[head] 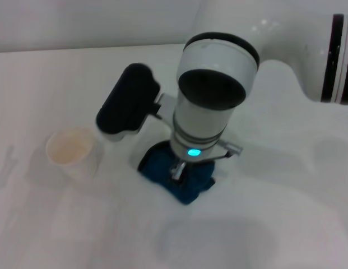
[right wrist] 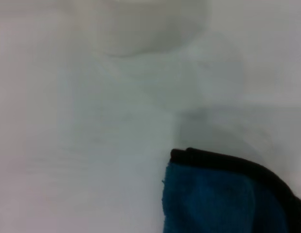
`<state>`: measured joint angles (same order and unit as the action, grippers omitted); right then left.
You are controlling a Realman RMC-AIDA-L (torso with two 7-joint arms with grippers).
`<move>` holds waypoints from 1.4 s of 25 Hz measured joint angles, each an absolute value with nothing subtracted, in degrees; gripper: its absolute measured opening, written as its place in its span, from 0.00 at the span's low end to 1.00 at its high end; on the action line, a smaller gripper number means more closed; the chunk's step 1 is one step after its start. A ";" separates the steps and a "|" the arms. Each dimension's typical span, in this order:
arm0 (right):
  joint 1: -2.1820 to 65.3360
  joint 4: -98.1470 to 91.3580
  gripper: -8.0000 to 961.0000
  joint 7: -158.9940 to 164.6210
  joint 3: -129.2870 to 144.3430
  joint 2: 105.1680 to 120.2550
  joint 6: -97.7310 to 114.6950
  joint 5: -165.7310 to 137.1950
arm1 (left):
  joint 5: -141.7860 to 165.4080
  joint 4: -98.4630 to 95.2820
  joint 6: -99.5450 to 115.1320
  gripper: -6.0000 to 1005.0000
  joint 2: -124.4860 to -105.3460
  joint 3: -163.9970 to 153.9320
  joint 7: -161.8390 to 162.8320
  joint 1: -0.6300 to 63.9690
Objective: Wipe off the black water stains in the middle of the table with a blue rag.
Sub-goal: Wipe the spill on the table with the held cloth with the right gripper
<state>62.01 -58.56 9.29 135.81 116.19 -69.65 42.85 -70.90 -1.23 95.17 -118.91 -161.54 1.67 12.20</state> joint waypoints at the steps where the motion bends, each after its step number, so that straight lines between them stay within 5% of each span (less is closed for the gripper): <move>1: 61.62 -57.96 0.13 9.33 134.81 116.20 -70.39 41.20 | -70.93 -1.22 95.17 0.88 -118.91 -161.54 1.67 12.16; 24: 57.52 -68.91 0.14 5.41 136.47 116.20 -70.49 51.22 | -71.01 -1.14 94.83 0.88 -119.00 -161.46 1.66 11.98; 35: 45.94 -74.35 0.15 1.65 119.46 115.84 -84.30 33.19 | -71.73 -1.16 94.53 0.88 -118.98 -161.45 1.70 12.13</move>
